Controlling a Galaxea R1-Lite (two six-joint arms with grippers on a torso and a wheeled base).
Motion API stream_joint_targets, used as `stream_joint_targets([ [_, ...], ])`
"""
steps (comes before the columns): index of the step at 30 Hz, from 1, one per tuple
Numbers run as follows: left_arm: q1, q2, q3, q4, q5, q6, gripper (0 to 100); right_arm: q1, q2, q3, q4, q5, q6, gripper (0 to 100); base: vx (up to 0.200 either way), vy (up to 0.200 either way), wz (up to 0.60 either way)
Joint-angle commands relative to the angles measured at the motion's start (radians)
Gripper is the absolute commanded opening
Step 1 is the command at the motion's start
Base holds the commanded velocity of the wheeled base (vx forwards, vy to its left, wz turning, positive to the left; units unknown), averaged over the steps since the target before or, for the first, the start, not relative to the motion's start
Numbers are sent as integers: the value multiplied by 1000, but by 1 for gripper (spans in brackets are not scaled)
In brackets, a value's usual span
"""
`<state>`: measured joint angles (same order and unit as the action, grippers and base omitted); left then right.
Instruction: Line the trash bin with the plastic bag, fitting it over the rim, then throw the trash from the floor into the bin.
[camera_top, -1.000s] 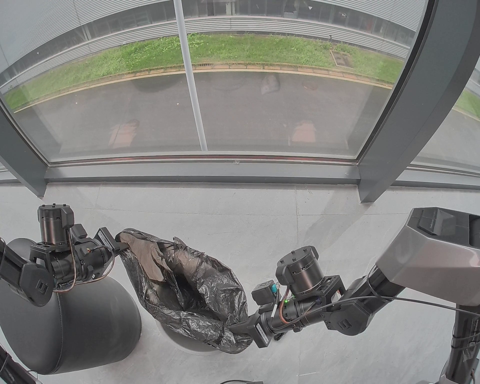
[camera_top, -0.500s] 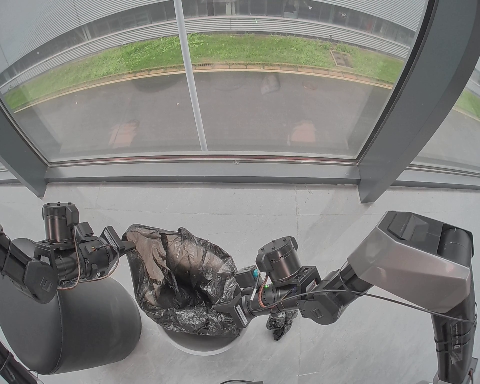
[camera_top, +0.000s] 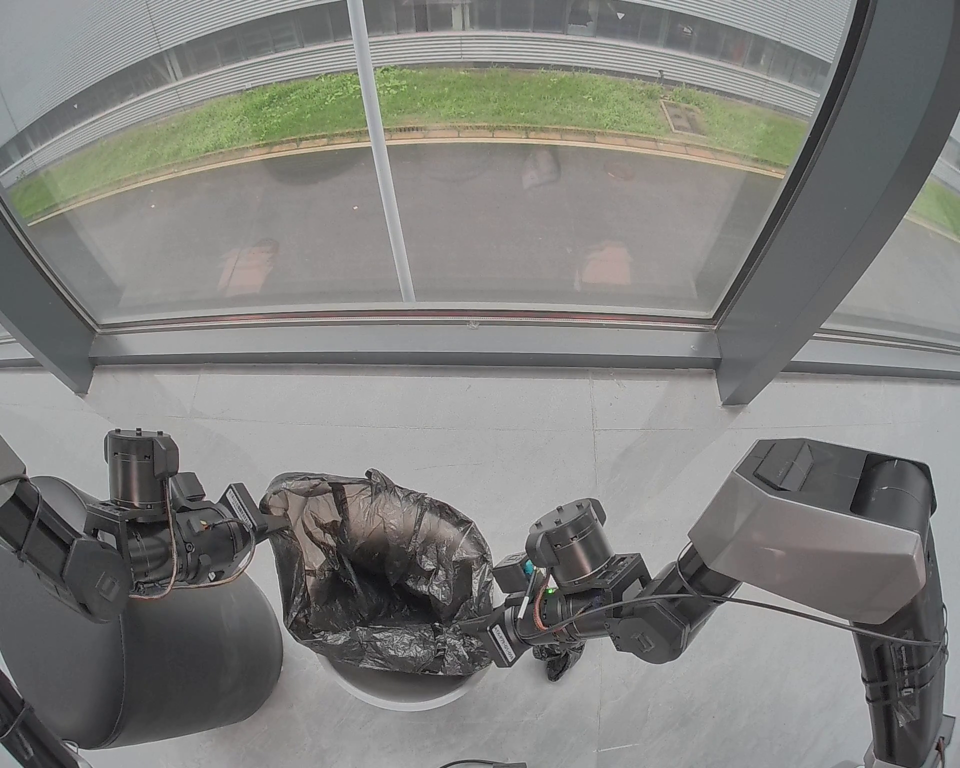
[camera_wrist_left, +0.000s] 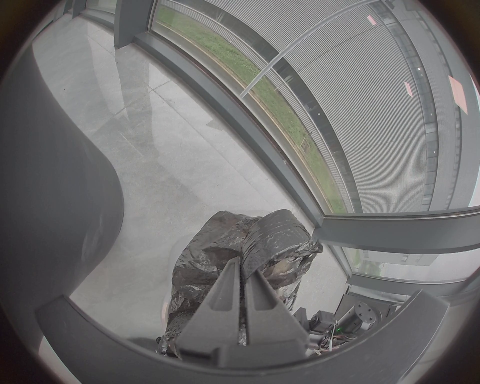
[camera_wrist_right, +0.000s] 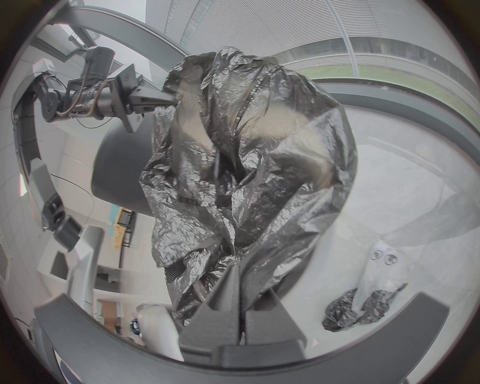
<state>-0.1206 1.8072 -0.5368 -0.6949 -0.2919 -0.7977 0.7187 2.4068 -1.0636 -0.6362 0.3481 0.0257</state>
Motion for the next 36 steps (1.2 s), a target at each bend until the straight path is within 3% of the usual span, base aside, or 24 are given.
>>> stream_joint_targets([
  [1,-19,29,46,-6,-1,0,0,5,-25,97,-79,-52,3,0,0,0,0],
  [5,-30,37,51,-6,-1,0,0,10,-26,149,-154,-60,6,0,0,0,0],
  [24,-60,24,90,-6,4,-9,0,19,-71,235,-145,-61,-6,0,0,0,0],
  [36,-85,-8,152,-6,7,-8,0,19,-69,260,-145,-63,-69,0,0,0,0],
])
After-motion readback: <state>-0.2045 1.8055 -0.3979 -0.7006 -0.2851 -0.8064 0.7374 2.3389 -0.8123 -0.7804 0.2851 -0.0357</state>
